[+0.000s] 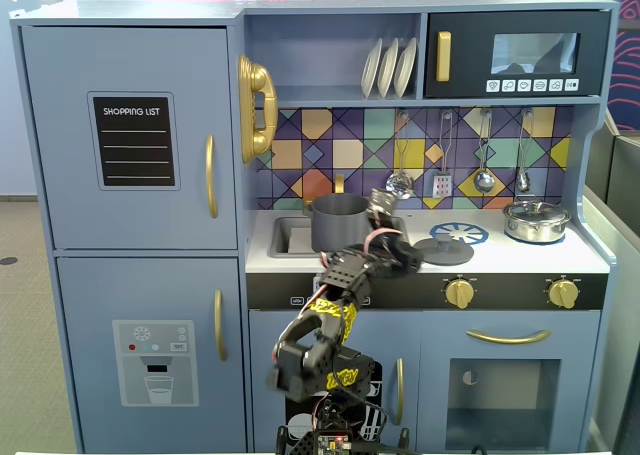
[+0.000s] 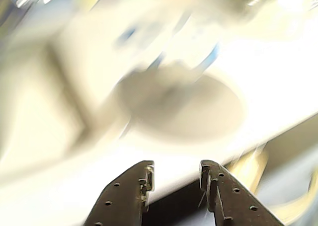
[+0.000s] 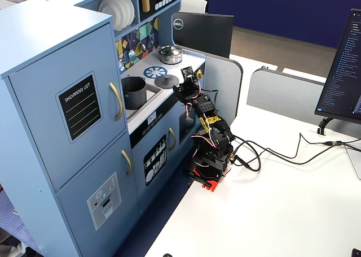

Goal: Pick up the lid from the counter and put it on the gray recipient

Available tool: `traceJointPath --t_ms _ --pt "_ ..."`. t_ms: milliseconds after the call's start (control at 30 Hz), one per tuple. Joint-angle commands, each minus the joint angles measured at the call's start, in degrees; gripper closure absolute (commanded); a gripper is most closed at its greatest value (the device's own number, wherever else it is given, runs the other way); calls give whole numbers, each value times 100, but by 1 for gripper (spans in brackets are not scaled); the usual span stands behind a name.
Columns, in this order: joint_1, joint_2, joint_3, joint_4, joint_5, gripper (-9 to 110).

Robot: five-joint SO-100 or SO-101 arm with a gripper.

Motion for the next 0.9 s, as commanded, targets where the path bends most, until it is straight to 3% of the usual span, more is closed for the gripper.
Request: traceJointPath --t_ms 0,267,867 --pt "167 -404 299 -2083 237 86" --pt "185 -1406 -255 -2505 352 77" --pt "167 -3428 -1670 -2874 369 78"
